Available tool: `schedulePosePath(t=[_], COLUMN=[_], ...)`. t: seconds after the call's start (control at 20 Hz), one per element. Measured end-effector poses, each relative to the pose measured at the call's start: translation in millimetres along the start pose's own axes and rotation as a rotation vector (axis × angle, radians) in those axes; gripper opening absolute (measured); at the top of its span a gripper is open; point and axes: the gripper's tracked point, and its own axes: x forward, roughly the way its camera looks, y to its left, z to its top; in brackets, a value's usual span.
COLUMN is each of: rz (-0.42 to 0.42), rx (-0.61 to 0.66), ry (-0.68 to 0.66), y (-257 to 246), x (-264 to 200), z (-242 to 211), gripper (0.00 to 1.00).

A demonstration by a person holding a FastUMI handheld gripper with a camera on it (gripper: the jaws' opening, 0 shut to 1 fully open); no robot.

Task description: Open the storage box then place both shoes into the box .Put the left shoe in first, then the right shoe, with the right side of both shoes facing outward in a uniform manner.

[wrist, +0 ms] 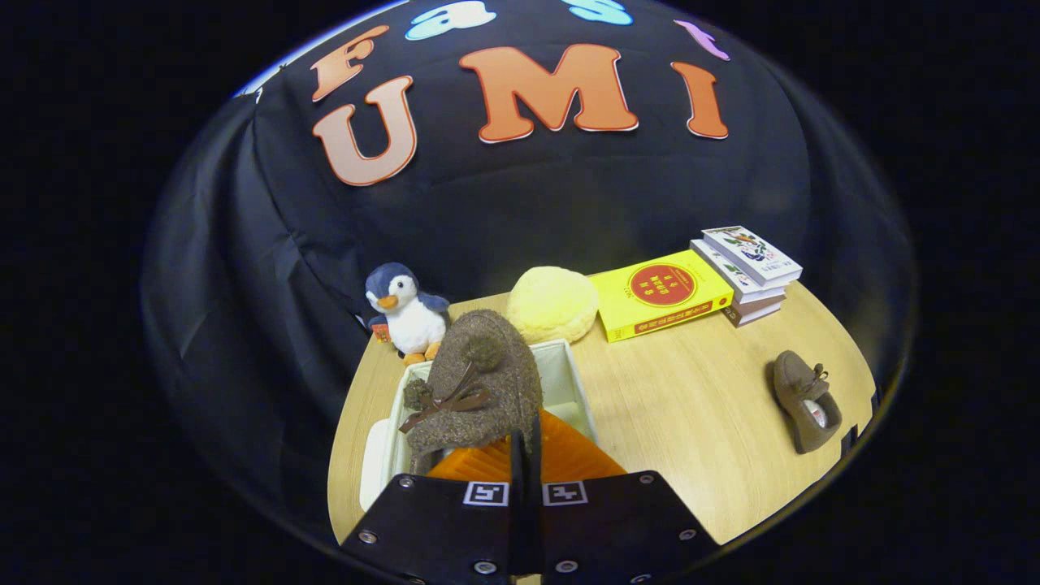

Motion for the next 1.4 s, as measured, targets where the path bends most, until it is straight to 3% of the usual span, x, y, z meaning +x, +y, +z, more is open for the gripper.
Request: schedulePosePath(t=[0.65, 0.85, 0.95, 1.1, 1.2, 1.4], rz=[-0.039, -0.039, -0.069, -0.094, -0.087, -0.057], rx=[-0.072, -0.062, -0.087, -0.101, -0.097, -0.114], ry=[0.130, 0.174, 0.197, 0.206, 0.218, 0.215], y=[44.0, 44.7, 35.3, 23.1, 18.8, 16.2], x=[45.6, 46.7, 47.8, 45.5, 41.8, 31.6], z=[-62.7, -77.5, -84.3, -91.9, -96.5, -97.0], gripper=[0.03, 0.14, 0.28, 0.80, 0.94, 0.98])
